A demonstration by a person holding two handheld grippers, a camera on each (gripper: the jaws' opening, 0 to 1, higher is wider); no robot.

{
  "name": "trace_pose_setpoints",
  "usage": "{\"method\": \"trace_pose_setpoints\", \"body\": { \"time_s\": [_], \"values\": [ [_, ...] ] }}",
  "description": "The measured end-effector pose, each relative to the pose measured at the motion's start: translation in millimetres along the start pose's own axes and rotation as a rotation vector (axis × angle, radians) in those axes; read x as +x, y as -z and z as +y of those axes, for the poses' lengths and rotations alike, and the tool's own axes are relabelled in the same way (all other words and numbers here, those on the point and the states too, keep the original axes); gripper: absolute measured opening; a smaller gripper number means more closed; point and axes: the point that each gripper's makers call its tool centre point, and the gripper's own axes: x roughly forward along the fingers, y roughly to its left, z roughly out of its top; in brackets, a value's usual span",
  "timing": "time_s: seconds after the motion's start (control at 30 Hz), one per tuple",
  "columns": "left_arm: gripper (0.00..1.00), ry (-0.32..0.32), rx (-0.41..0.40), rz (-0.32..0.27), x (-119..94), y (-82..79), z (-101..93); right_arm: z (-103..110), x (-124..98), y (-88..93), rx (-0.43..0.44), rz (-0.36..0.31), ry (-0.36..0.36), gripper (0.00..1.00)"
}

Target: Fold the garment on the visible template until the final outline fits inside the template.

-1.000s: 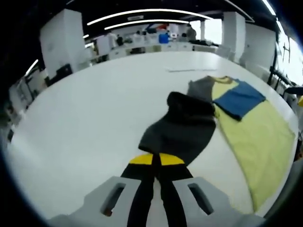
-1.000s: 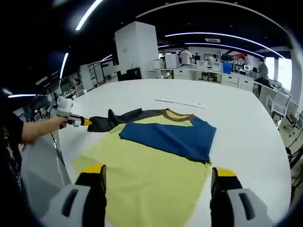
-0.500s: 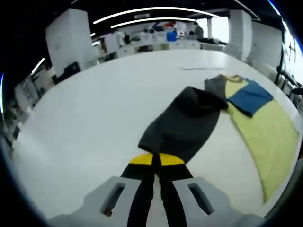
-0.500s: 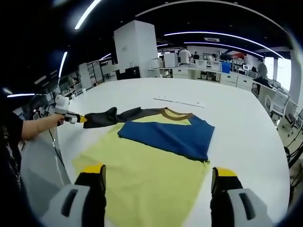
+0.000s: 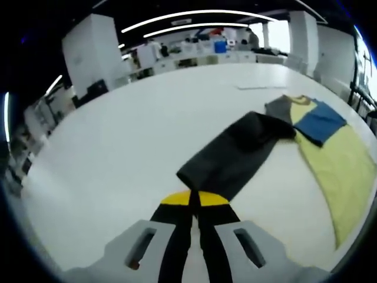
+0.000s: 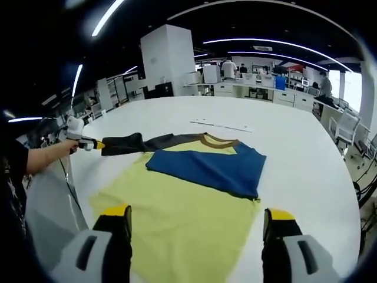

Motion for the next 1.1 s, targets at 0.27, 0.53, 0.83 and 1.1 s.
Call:
{"method": "trace_pose_setpoints", "body": {
  "time_s": [0.27,0.53,0.83,1.1],
  "values": [
    [0.0,-0.004,0.011,-0.023,-5,-12.2,-1.2,-1,-1,0.8,0.003,0.003,0.004,0.93],
    [0.0,-0.017,0.068,-0.075,-10,-38.4,-1.9,-1,0,1.4,0.006,0.004,0.002,0.93],
    [0.0,-0.028,0.147,-0.144,-16,-70.3,-9.6,-1,-1,3.4,0.011,0.005,0.001,0.93],
    [0.0,0.029,0.212,-0.191,-22,-93.9,-32.2,-1,-2,3.7,0.014,0.0,0.002,0.92]
  ]
}}
